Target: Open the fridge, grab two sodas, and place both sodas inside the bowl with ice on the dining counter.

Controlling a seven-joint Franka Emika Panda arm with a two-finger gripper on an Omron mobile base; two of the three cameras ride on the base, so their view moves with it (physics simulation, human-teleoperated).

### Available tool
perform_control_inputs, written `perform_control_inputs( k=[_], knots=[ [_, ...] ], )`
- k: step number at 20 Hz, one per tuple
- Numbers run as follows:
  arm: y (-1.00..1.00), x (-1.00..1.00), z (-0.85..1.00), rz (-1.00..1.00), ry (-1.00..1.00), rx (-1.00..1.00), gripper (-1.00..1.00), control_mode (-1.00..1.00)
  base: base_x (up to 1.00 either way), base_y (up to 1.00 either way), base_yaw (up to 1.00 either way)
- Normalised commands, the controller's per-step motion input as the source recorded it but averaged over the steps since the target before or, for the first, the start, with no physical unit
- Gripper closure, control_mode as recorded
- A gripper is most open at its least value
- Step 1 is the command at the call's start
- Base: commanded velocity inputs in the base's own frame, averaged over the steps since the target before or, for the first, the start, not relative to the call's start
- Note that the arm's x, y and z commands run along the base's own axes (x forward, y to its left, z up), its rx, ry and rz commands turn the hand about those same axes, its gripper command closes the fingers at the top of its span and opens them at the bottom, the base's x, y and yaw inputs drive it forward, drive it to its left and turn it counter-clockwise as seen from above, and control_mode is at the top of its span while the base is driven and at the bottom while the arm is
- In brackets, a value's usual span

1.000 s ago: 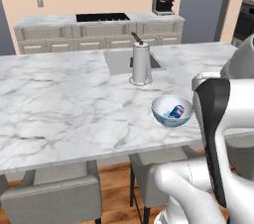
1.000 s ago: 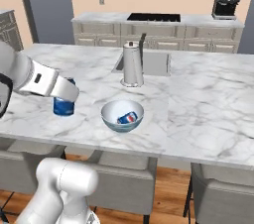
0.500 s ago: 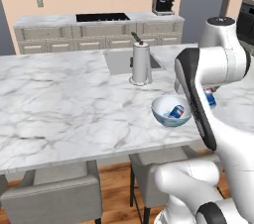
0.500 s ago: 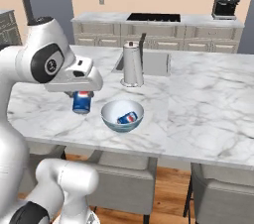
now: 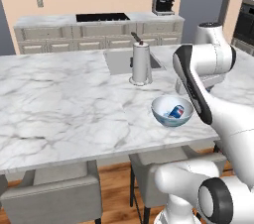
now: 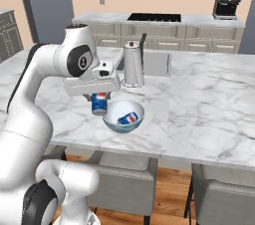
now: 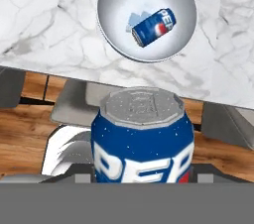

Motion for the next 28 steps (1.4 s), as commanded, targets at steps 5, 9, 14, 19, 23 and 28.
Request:
perform_control_inputs(
  k=[5, 9, 14, 19, 23, 28],
  knots=[
    [-0.02, 0.55, -0.32, 0.1, 0.14, 0.0, 1.0, -1.0, 0.0, 0.0, 0.0],
    [-0.09, 0.57, -0.39, 0.12, 0.16, 0.0, 1.0, -1.0, 0.0, 0.0, 0.0],
    [-0.16, 0.57, -0.39, 0.11, 0.13, 0.0, 1.0, -1.0, 0.0, 0.0, 0.0],
    [-0.11, 0.49, -0.42, 0.1, 0.12, 0.0, 1.0, -1.0, 0.0, 0.0, 0.0],
    [-0.1, 0.42, -0.42, 0.09, 0.09, 0.0, 1.0, -1.0, 0.0, 0.0, 0.0],
    [-0.07, 0.33, -0.42, 0.09, 0.05, 0.0, 1.0, -1.0, 0.0, 0.0, 0.0]
  ],
)
